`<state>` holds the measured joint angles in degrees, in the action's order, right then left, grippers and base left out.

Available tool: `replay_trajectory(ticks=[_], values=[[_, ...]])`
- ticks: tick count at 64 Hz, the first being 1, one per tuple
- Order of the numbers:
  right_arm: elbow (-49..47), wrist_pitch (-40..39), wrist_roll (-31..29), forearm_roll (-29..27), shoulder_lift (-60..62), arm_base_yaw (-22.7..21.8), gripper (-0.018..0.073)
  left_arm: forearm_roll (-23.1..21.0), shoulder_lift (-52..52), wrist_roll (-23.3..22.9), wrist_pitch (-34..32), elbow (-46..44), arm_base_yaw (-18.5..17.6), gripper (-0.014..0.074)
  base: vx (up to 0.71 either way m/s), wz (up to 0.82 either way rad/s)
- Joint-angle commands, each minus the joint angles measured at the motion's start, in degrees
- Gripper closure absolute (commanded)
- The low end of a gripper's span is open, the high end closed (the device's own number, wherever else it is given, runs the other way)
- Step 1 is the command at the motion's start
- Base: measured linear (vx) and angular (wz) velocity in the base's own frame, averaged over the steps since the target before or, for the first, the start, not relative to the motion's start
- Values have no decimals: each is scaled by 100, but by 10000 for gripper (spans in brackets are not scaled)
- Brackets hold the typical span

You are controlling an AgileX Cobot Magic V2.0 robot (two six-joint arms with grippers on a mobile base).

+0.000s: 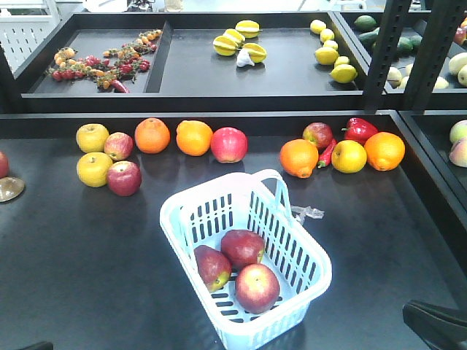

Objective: Pick three apples into basket with both arms

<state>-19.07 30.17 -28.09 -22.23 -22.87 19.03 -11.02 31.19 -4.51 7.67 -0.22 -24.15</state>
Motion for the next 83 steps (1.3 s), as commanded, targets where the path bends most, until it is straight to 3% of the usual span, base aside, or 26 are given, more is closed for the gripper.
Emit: replay_trajectory(ticks=[1, 9, 14, 25, 34, 42, 53, 83], values=[[-158, -363, 15, -34, -31, -11, 561, 65, -59, -101, -1021, 181, -22, 603, 0, 0], [-158, -350, 15, -34, -31, -11, 561, 370, -541, 55, -1195, 290, -22, 603, 0, 0], [-158, -345, 15, -34, -31, -11, 561, 524, -1036, 382, -1209, 299, 58, 603, 0, 0], [-158, -345, 26, -34, -31, -11, 561, 508, -2101, 831, -1148, 299, 957, 603, 0, 0], [-158, -345, 26, -34, -31, -11, 561, 623, -2842, 865, -1134, 299, 1781, 603, 0, 0], [-158, -345, 26, -34, -31, -11, 561, 829, -3270, 860, -1050, 299, 2199, 603, 0, 0], [-158, -336, 27, -34, -31, -11, 561, 914, -3289, 861, -767, 299, 2450, 603, 0, 0], [-158, -336, 27, -34, -31, -11, 561, 912, -3289, 807, -665, 299, 2465, 603, 0, 0]])
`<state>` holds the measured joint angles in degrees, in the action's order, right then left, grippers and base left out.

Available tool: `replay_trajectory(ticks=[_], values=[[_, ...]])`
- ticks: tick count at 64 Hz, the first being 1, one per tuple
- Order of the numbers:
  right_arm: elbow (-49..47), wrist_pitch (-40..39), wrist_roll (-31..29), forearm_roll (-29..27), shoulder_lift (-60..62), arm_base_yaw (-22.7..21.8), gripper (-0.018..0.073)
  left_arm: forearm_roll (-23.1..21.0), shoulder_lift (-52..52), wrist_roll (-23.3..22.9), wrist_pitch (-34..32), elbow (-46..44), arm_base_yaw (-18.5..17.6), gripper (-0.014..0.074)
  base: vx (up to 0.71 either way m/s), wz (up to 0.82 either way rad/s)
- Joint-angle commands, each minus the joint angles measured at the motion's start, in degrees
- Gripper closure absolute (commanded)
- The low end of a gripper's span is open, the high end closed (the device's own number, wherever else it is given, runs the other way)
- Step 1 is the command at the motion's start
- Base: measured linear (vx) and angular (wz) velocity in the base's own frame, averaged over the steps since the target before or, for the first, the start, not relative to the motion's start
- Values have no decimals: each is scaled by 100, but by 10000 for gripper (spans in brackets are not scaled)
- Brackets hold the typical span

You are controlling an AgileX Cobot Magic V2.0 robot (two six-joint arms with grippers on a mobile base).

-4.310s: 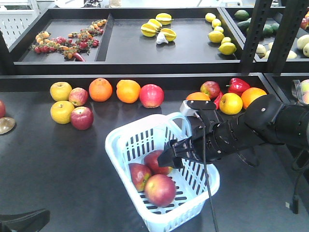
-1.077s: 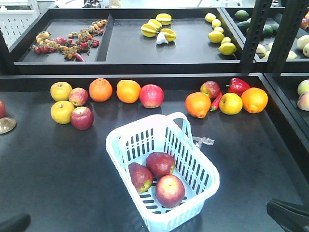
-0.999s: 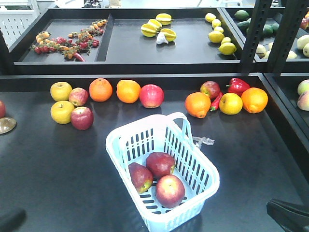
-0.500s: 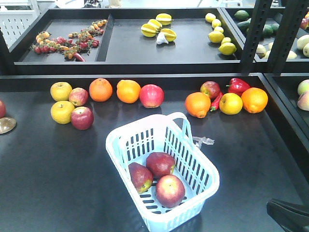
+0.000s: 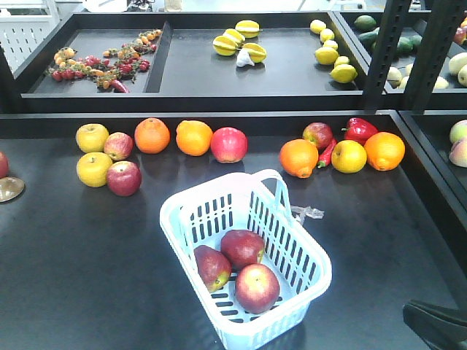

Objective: Pick three apples into basket with both arms

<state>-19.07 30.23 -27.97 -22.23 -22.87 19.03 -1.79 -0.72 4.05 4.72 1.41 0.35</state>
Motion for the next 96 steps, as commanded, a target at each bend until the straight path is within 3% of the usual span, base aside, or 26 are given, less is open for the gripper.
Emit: replay_trajectory(ticks=[1, 57, 84, 96], values=[[-158, -342, 15, -34, -31, -11, 561, -10, -97, -49, -371, 136, 15, 603, 0, 0], [-158, -342, 15, -34, -31, -11, 561, -11, -92, -49, -371, 129, 15, 603, 0, 0], [-153, 102, -88, 391, 262, -40, 561, -11, -92, -49, -371, 129, 15, 603, 0, 0], [512, -507, 636, 506, 616, -524, 561, -11, -92, -49, -371, 129, 15, 603, 0, 0]])
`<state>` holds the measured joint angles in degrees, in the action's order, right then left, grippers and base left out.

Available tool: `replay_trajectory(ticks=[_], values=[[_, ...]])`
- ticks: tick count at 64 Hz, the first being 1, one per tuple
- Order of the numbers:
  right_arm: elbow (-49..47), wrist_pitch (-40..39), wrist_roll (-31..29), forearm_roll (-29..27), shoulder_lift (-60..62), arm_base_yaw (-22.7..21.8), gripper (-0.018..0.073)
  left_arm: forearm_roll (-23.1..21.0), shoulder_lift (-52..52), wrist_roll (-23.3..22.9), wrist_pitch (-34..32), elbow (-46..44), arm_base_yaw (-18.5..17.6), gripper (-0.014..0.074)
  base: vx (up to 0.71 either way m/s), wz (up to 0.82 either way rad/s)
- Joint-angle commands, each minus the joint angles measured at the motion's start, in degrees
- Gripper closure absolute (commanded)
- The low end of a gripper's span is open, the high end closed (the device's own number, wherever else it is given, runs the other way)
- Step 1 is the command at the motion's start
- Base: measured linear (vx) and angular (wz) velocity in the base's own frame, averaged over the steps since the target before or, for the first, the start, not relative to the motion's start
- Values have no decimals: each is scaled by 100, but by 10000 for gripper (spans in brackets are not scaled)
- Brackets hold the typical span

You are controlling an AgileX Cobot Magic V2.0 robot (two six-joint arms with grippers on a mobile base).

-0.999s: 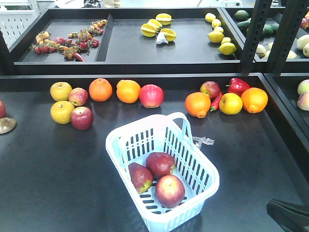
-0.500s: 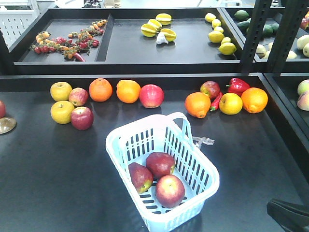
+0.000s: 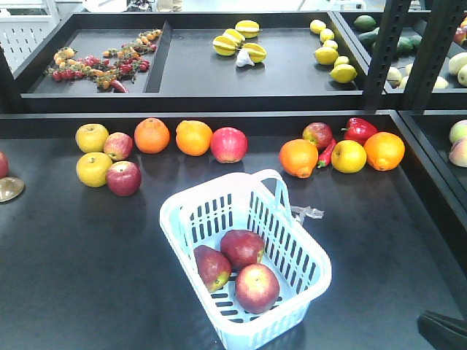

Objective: Pick three apples into basket with both arms

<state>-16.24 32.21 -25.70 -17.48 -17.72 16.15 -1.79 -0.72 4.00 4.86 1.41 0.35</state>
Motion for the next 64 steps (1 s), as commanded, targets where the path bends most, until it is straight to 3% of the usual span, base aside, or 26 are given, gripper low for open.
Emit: replay_trajectory(ticks=[1, 14, 28, 38, 50, 64], values=[[315, -775, 489, 47, 139, -269, 561, -11, -92, -44, -384, 129, 15, 603, 0, 0], [1373, -1660, 1480, 330, 1011, -495, 561, -11, -92, -44, -384, 129, 15, 603, 0, 0], [1828, -1988, 1636, 658, 1788, -495, 561, -11, -92, -44, -384, 129, 15, 603, 0, 0], [1828, -1969, 1883, 1138, 1906, -495, 561, -11, -86, -44, -384, 129, 15, 603, 0, 0], [1828, -2139, 2724, 1785, 1906, -495, 561, -11, -86, -44, -384, 129, 15, 603, 0, 0], [1828, -2268, 2831, 1875, 1906, -495, 561, -11, -86, -44, -384, 129, 15, 603, 0, 0]])
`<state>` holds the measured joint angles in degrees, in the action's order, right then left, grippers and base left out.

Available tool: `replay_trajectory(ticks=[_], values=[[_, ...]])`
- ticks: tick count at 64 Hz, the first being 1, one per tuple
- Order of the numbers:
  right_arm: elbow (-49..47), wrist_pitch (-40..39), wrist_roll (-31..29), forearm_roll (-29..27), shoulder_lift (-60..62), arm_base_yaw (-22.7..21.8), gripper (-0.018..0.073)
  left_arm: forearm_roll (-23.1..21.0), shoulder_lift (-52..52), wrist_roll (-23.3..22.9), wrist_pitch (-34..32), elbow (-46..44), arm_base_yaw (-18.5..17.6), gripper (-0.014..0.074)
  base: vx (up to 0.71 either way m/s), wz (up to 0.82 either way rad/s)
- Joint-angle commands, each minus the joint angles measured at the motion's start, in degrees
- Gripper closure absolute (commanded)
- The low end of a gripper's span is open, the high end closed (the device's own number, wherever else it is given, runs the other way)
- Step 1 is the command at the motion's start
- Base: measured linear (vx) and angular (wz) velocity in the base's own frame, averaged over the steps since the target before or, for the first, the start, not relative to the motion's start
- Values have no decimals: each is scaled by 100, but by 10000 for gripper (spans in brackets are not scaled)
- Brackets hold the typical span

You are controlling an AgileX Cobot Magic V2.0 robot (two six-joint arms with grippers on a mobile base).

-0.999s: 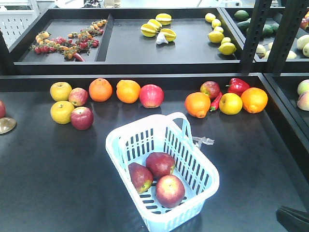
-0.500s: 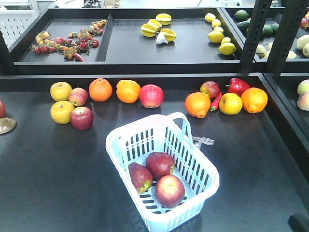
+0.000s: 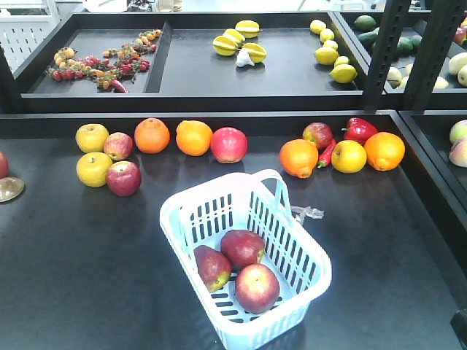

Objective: Pick three apples into basket with both arms

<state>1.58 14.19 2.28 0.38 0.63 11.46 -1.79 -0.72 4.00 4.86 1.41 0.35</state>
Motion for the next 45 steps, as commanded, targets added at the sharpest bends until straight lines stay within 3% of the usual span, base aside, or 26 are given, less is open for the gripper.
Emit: replay_trajectory(ticks=[1, 45], values=[[46, -466, 32, 88, 70, -26, 561, -11, -86, -44, -384, 129, 15, 603, 0, 0], [46, -461, 32, 60, 70, -26, 561, -11, -86, -44, -384, 129, 15, 603, 0, 0]])
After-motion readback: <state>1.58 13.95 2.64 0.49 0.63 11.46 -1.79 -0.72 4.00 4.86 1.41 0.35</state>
